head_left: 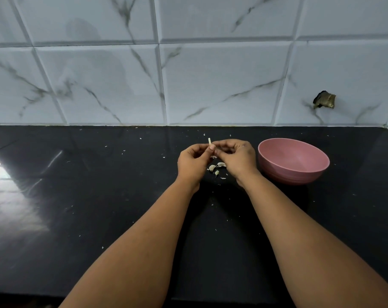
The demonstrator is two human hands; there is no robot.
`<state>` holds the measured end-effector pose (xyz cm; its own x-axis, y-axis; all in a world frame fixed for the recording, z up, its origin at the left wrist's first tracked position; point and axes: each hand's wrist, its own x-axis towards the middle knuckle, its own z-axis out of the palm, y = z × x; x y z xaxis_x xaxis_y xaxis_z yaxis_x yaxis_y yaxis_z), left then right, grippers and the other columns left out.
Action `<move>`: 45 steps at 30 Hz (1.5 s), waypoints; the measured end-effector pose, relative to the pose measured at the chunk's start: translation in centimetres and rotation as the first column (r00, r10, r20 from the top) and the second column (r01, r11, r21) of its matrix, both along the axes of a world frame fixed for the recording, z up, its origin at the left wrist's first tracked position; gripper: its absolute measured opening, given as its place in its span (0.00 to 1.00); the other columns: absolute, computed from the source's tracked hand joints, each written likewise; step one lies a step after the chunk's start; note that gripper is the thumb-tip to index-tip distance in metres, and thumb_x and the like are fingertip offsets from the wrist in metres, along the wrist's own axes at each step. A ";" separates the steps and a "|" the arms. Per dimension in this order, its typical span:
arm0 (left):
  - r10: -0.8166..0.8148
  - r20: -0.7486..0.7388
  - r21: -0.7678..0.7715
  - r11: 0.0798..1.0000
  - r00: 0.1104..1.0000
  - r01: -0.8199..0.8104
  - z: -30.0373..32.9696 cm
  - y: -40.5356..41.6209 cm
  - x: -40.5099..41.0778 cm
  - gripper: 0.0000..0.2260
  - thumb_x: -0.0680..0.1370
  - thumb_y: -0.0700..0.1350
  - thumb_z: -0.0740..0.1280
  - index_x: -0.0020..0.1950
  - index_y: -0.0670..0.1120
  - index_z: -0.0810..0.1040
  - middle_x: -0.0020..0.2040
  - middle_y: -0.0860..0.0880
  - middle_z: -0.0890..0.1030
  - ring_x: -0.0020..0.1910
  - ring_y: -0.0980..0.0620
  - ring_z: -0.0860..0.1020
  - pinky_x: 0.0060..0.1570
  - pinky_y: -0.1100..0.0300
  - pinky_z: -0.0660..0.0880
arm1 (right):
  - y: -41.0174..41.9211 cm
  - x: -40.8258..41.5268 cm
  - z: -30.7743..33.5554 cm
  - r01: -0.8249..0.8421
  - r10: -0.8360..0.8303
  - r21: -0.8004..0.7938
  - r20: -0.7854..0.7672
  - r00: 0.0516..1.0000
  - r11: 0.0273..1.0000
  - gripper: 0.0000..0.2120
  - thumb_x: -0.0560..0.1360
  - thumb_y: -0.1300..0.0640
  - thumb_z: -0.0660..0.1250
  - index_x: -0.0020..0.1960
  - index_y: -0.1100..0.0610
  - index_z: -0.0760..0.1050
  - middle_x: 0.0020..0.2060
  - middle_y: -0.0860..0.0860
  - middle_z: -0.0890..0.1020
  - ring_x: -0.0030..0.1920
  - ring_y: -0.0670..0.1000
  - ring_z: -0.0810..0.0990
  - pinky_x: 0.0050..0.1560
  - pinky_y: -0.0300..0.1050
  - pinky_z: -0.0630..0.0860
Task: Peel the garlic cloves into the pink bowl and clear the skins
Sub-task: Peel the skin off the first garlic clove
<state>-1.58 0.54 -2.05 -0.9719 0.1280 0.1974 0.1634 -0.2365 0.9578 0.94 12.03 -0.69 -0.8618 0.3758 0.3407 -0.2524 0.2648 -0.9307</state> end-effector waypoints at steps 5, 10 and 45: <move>0.023 0.030 0.019 1.000 0.999 -0.024 0.2 0.0 0.0 0.05 0.78 0.39 0.70 0.50 0.38 0.84 0.44 0.43 0.85 0.45 0.51 0.84 0.49 0.58 0.80 | -0.3 0.2 0.0 0.016 -0.013 0.067 -0.046 0.999 0.998 0.06 0.70 0.62 0.76 0.42 0.51 0.84 0.38 0.46 0.86 0.41 0.45 0.84 0.44 0.36 0.79; 0.059 -0.013 0.012 0.998 0.998 -0.059 0.3 -0.1 0.1 0.04 0.78 0.38 0.70 0.46 0.41 0.84 0.40 0.46 0.85 0.40 0.54 0.83 0.43 0.63 0.79 | -1.0 0.1 -0.1 0.027 -0.027 0.000 -0.053 0.998 1.000 0.10 0.71 0.64 0.75 0.40 0.49 0.83 0.35 0.45 0.85 0.38 0.41 0.84 0.40 0.31 0.76; 0.264 -0.145 -0.892 0.382 0.954 -0.241 1.5 -4.5 -1.2 0.02 0.72 0.42 0.70 0.42 0.44 0.79 0.44 0.46 0.81 0.40 0.50 0.76 0.33 0.60 0.70 | -0.5 -0.9 -1.0 0.011 0.005 -0.269 0.059 0.998 0.963 0.10 0.78 0.68 0.66 0.49 0.54 0.80 0.44 0.44 0.82 0.40 0.42 0.82 0.48 0.38 0.81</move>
<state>-2.82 -4.00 -0.58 -0.9933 -0.0331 0.1110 0.0400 0.8011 0.5972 0.06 11.55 -1.72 -0.8760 0.4494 0.1754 -0.1946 0.0036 -0.9809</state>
